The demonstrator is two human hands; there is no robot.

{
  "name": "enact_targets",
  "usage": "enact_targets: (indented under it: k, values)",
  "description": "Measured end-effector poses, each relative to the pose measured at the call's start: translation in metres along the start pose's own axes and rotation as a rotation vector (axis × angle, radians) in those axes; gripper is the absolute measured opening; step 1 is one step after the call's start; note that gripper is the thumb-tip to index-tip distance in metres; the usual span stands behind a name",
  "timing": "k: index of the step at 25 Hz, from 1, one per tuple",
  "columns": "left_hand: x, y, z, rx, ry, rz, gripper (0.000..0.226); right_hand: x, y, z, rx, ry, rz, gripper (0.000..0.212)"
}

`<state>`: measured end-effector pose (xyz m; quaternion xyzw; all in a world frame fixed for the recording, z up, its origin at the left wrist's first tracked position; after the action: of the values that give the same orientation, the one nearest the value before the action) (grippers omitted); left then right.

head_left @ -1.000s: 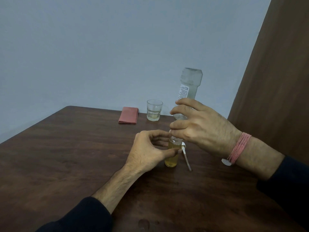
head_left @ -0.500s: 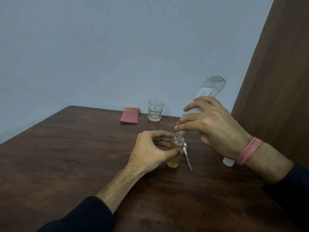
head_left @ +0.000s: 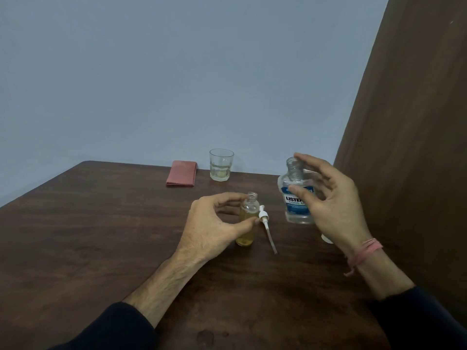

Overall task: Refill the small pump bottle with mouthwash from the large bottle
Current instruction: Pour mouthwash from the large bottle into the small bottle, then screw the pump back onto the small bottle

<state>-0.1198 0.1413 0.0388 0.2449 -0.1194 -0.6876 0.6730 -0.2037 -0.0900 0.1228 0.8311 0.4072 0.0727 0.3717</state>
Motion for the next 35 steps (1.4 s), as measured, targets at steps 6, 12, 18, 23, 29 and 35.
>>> enact_targets:
  k: [6,12,18,23,29,35]
  values:
    - [-0.010,0.002,0.000,0.008,0.082,0.090,0.044,-0.007,-0.002,0.054,0.278,0.445,-0.059,0.060]
    - [-0.008,0.003,-0.001,0.031,0.146,0.103,0.058,-0.005,-0.003,0.071,0.343,0.556,-0.120,0.062]
    - [-0.008,0.003,-0.001,0.018,0.157,0.096,0.062,-0.004,-0.004,0.069,0.292,0.486,-0.156,0.063]
    - [-0.007,0.002,-0.001,0.001,0.171,0.080,0.063,-0.006,-0.003,0.071,0.302,0.465,-0.164,0.064]
    - [-0.007,0.000,0.001,0.000,0.187,0.075,0.068,-0.007,-0.003,0.074,0.300,0.443,-0.189,0.071]
    - [-0.007,-0.001,-0.001,0.003,0.219,0.073,0.065,-0.017,-0.001,0.079,0.309,0.370,-0.132,0.075]
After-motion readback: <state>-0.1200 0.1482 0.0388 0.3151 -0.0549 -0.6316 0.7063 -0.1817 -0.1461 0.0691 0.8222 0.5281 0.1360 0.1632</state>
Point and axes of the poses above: each hand's wrist, its own y-axis towards the middle knuckle, its own x-axis out of the palm, z = x × y, the point moved 10 cm from there along y, towards the middle knuckle, and after that the axes turned 12 degrees about z, right-handed, at the moved point
